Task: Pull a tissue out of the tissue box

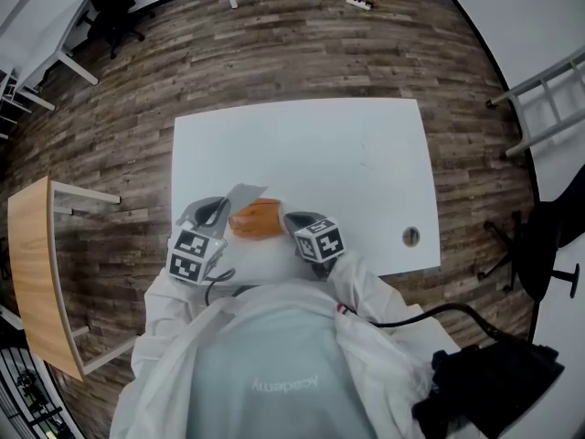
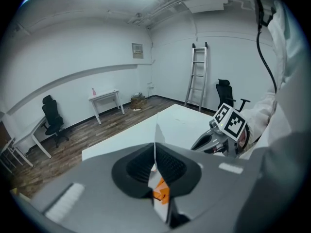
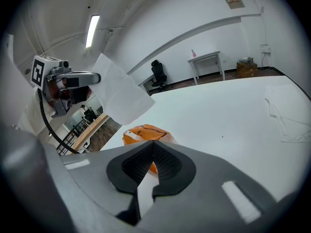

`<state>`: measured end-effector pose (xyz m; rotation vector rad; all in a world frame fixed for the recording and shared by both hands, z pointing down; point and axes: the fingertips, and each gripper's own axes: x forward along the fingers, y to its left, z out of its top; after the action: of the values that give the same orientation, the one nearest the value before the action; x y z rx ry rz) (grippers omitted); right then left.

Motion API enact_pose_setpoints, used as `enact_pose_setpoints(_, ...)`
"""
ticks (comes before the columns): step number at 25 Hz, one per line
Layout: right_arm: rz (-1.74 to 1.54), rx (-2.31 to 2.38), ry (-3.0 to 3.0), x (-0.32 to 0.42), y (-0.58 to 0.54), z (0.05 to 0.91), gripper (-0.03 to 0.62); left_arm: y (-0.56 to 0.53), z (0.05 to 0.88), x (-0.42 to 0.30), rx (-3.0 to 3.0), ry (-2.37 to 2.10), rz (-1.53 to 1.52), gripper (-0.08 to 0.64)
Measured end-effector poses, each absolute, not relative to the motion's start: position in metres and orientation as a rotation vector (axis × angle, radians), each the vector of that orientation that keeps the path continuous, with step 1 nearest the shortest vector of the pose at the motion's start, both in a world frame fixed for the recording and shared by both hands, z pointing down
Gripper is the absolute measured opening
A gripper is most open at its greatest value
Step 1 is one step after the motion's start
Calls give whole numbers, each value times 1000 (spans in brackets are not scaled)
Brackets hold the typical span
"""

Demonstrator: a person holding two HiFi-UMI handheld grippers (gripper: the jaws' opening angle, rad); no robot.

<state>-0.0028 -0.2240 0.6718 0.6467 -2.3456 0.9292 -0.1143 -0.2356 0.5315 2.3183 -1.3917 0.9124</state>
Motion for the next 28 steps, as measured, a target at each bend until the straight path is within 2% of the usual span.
enact_pose_setpoints(20,942,760,-2354,26,-233,660,2,-245,518,-109,2344,-1487,755,2)
enact_pose_setpoints(28,910,784,-2365,21,-226,648,2,-233,509,-126,2310,-1539,551,2)
